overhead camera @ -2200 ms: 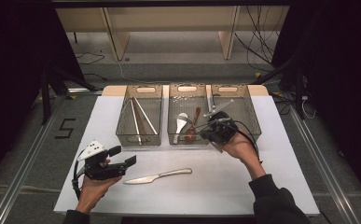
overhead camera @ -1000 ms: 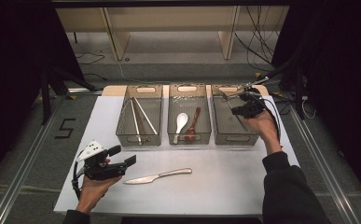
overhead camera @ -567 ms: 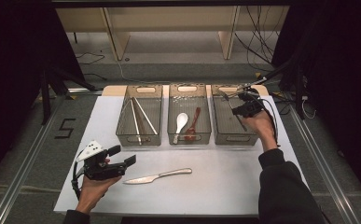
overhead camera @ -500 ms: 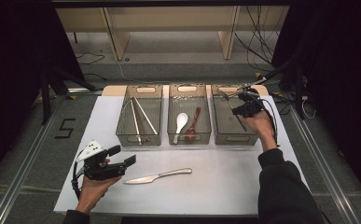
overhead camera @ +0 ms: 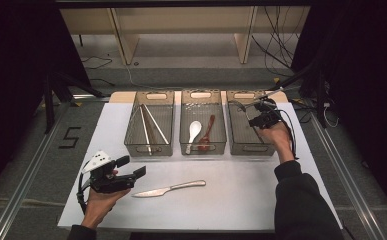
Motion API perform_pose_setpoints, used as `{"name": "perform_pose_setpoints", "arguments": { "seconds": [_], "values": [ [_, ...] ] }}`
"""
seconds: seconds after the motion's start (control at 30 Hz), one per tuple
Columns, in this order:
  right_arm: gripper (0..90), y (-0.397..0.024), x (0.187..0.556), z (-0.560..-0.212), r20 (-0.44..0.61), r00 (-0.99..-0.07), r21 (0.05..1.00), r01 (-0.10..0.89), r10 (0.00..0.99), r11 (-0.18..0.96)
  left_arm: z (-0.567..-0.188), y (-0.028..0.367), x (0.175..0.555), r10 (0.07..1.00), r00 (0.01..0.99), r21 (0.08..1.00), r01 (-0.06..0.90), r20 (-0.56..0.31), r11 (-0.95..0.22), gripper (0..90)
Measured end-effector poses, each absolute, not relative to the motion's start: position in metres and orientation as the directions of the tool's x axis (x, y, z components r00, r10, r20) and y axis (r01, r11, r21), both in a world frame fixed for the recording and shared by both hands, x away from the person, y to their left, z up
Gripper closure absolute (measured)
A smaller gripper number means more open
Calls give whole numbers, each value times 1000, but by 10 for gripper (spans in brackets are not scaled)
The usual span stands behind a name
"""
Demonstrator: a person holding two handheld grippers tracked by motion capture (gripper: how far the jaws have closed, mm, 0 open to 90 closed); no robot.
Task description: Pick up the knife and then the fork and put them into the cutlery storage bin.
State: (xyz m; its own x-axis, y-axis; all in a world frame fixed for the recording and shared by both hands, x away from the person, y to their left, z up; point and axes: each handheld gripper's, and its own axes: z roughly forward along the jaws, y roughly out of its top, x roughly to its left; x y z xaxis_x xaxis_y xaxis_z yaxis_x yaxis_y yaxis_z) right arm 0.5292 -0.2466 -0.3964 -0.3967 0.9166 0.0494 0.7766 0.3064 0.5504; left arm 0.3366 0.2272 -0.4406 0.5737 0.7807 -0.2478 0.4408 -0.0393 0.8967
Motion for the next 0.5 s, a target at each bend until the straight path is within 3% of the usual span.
{"name": "perform_pose_setpoints", "arguments": {
  "seconds": [0.3,0.5],
  "values": [
    [864,-245,530,-404,61,-388,527,795,920,301,-440,227,336,781,574,897,440,-246,-41,184],
    [734,-241,528,-398,72,-424,545,775,903,321,-441,227,337,781,574,897,439,-247,-39,184]
  ]
}}
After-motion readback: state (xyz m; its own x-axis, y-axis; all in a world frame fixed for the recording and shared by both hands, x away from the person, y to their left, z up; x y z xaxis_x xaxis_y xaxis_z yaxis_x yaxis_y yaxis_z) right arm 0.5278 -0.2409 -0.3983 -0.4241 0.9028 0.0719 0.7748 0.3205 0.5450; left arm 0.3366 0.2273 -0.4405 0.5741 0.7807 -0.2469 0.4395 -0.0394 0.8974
